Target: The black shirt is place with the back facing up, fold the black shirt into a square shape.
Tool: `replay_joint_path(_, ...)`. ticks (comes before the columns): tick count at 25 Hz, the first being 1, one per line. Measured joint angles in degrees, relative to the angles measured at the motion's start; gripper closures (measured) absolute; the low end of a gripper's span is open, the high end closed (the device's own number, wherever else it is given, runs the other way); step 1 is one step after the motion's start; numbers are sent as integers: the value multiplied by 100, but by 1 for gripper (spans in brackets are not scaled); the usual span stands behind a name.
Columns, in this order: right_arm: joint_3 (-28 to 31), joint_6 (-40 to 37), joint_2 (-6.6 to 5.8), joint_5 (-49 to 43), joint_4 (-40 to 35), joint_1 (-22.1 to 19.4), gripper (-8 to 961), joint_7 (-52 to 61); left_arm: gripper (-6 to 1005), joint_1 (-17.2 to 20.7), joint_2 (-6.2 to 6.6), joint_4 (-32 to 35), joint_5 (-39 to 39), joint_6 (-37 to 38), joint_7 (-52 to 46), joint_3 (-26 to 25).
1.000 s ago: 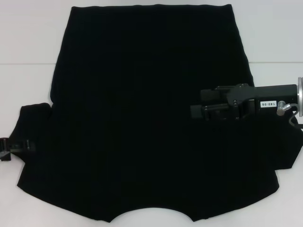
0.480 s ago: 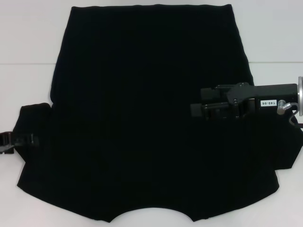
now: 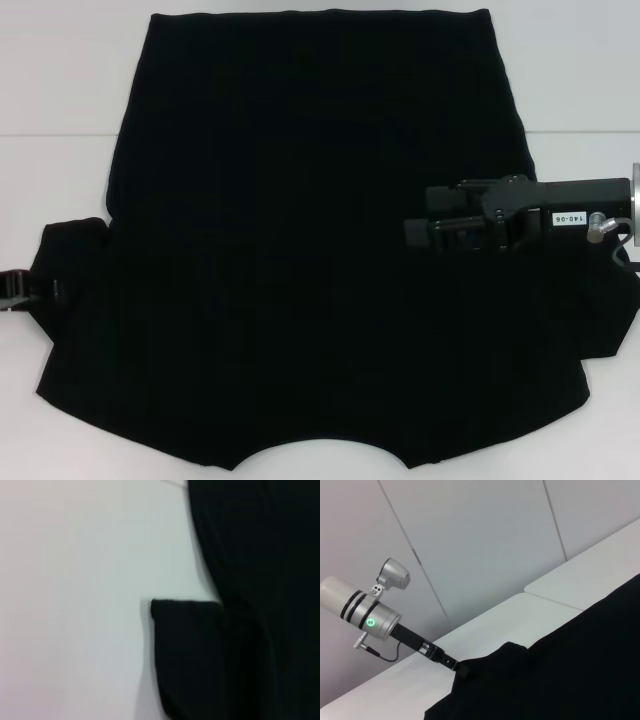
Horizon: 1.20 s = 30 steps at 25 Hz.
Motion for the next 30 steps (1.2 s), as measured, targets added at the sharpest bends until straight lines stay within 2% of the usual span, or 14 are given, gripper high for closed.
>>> replay_joint_path(13,9,14,-1,13,-9,-26,66,-6,700,-11,-20,5,11,-81,-25,47)
replay_joint_path(15,9,14,0,12,-7,-26,66,-8,937,-17,-19,4,10,-95,-23,49)
replay_joint_path(30,139,48,62,20,0,-26,68,-28,964,12,-8,125,27,-664,-18,14)
